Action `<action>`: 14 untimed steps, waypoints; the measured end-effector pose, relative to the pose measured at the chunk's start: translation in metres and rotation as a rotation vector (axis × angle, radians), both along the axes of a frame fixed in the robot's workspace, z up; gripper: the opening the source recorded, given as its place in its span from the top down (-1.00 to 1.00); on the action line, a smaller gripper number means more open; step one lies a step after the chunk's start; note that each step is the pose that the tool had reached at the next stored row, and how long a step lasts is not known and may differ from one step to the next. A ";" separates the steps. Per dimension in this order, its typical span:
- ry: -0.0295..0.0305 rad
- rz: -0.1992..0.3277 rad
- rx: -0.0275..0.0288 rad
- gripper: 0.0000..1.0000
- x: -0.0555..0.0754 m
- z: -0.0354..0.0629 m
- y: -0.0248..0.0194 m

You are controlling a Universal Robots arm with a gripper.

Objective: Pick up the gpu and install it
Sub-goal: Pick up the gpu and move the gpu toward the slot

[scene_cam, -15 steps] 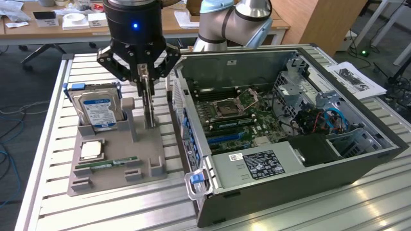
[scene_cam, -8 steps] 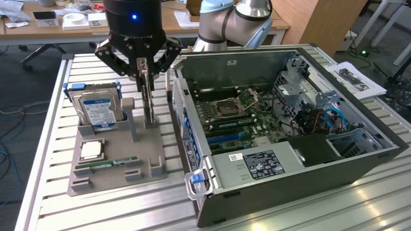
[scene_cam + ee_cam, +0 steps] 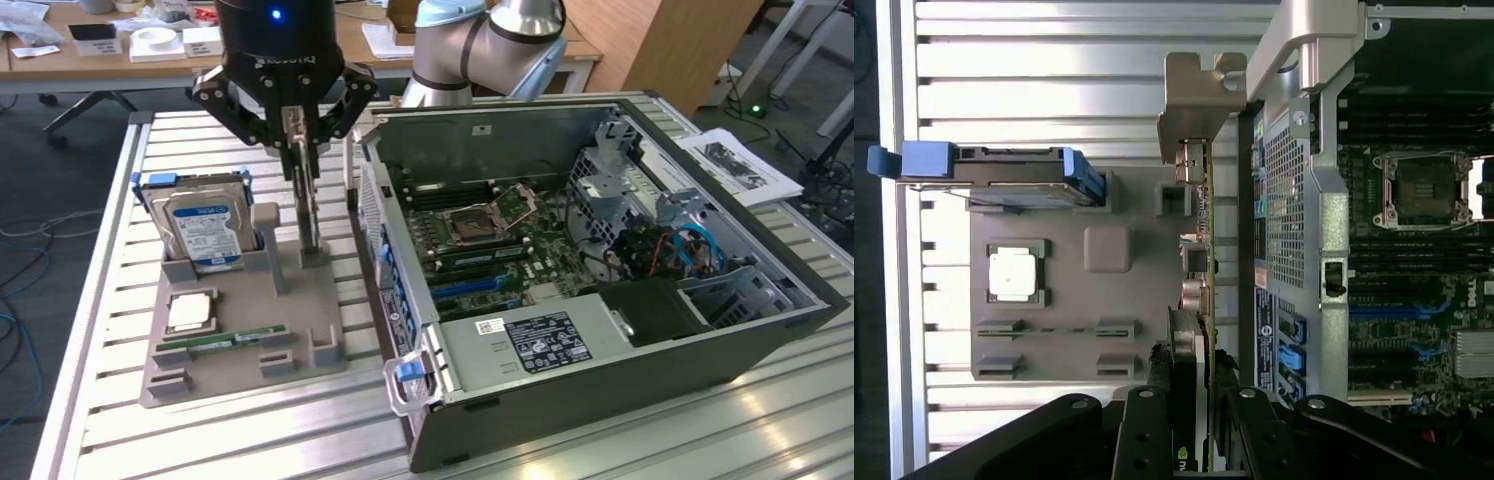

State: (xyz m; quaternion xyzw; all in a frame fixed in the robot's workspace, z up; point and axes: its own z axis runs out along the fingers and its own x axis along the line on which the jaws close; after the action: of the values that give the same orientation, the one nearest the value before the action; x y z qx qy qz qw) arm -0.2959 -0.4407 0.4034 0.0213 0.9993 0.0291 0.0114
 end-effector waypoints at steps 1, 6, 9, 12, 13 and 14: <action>0.0000 0.000 0.0000 0.47 0.000 0.0018 0.0000; -0.0001 0.000 0.0001 0.47 0.000 0.0041 0.0000; 0.0000 0.000 0.0000 0.47 0.000 0.0041 0.0000; 0.0000 0.000 0.0000 0.47 0.000 0.0041 0.0000; 0.0000 0.000 0.0000 0.47 0.000 0.0042 0.0000; 0.0000 0.000 0.0000 0.47 0.000 0.0042 0.0000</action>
State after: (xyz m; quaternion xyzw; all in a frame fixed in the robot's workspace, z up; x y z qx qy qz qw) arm -0.2959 -0.4407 0.4075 0.0213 0.9993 0.0291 0.0114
